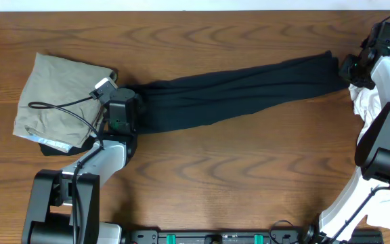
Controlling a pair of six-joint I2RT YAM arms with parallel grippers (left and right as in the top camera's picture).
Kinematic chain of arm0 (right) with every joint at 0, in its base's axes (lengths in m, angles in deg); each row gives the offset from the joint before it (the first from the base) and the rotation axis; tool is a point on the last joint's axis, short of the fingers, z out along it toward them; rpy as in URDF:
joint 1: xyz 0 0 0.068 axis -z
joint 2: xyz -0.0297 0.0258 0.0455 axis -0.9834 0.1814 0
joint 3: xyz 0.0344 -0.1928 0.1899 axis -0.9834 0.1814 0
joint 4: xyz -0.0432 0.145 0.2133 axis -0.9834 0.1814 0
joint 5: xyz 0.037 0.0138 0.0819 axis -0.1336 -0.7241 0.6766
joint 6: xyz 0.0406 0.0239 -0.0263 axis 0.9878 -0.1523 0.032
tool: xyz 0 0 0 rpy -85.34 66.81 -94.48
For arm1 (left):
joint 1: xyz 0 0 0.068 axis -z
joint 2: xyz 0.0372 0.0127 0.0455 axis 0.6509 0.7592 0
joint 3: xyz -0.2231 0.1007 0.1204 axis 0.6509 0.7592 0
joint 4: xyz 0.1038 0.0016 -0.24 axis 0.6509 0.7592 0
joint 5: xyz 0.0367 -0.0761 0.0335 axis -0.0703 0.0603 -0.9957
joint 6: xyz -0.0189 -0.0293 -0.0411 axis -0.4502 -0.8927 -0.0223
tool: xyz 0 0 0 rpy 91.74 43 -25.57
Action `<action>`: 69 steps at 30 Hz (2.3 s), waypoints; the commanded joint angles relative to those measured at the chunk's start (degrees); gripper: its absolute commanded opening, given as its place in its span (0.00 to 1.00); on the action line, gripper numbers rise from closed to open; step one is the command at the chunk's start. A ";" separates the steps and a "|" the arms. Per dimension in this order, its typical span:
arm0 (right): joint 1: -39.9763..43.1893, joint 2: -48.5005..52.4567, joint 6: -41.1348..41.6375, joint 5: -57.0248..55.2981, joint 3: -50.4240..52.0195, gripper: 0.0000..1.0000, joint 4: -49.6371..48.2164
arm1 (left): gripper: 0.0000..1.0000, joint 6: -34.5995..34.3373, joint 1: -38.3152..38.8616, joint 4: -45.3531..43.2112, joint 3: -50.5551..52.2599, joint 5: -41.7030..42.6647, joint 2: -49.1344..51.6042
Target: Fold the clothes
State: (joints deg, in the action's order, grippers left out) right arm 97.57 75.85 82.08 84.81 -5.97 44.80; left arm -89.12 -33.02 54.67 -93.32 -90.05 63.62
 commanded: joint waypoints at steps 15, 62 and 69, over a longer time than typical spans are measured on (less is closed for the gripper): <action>0.39 0.68 -8.70 2.80 -0.26 0.38 -2.91 | 0.58 1.49 -0.46 -3.50 -1.20 -3.54 0.24; 2.40 10.56 -19.43 20.15 2.45 0.63 -9.09 | 0.47 8.87 -0.94 6.25 -1.20 6.91 9.33; 2.16 12.24 -20.68 22.40 2.45 0.37 -8.15 | 0.47 8.87 -0.94 6.25 -1.22 6.91 9.33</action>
State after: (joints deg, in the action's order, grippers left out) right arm 99.89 84.05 62.26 104.35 -4.70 35.32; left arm -80.60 -33.67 60.04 -94.81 -83.58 70.90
